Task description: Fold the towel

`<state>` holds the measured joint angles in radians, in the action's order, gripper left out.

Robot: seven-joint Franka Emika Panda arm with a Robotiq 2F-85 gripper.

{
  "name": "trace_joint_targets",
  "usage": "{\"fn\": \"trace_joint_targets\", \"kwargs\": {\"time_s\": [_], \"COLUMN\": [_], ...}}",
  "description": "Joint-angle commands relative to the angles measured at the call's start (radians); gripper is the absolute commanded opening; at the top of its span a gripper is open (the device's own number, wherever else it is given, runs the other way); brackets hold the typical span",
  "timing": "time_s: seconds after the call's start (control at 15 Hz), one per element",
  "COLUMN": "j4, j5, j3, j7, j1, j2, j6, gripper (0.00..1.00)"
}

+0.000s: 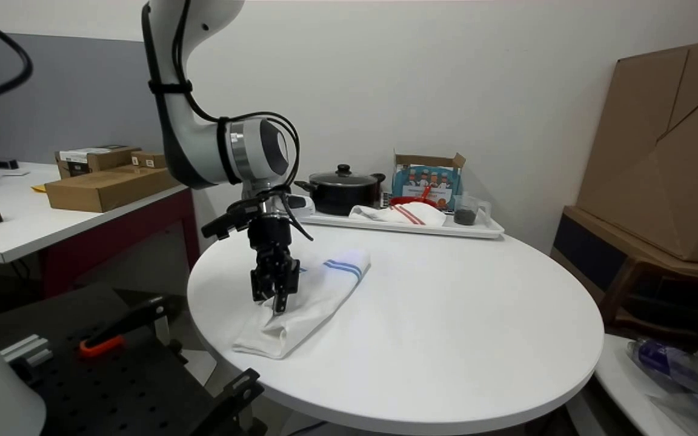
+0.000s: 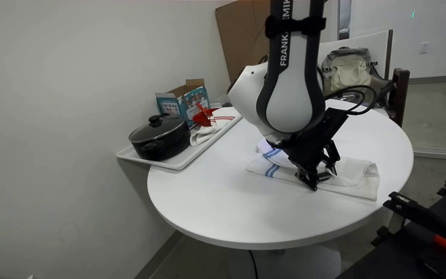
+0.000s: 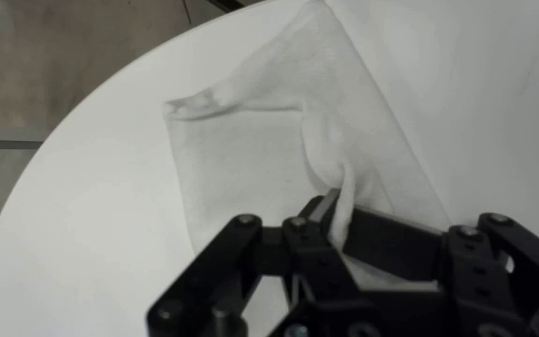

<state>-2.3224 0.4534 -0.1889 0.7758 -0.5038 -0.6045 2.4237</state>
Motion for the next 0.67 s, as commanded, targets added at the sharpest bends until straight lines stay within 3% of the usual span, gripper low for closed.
{"fn": "trace_joint_targets", "kwargs": {"time_s": [0.0,0.2,0.47,0.6], "j4": [0.045,0.068,0.035,0.010], "j5": [0.090,0.073,0.066,0.089], "j3": [0.004,0.033,0.105,0.128], "j7": [0.045,0.018,-0.152,-0.195], "j1": [-0.005,0.036,0.088,0.081], "j2": [-0.007,0.020,0.073,0.086], "j6": [-0.061,-0.085,-0.164,-0.223], "gripper": [0.00,0.00,0.00,0.00]}}
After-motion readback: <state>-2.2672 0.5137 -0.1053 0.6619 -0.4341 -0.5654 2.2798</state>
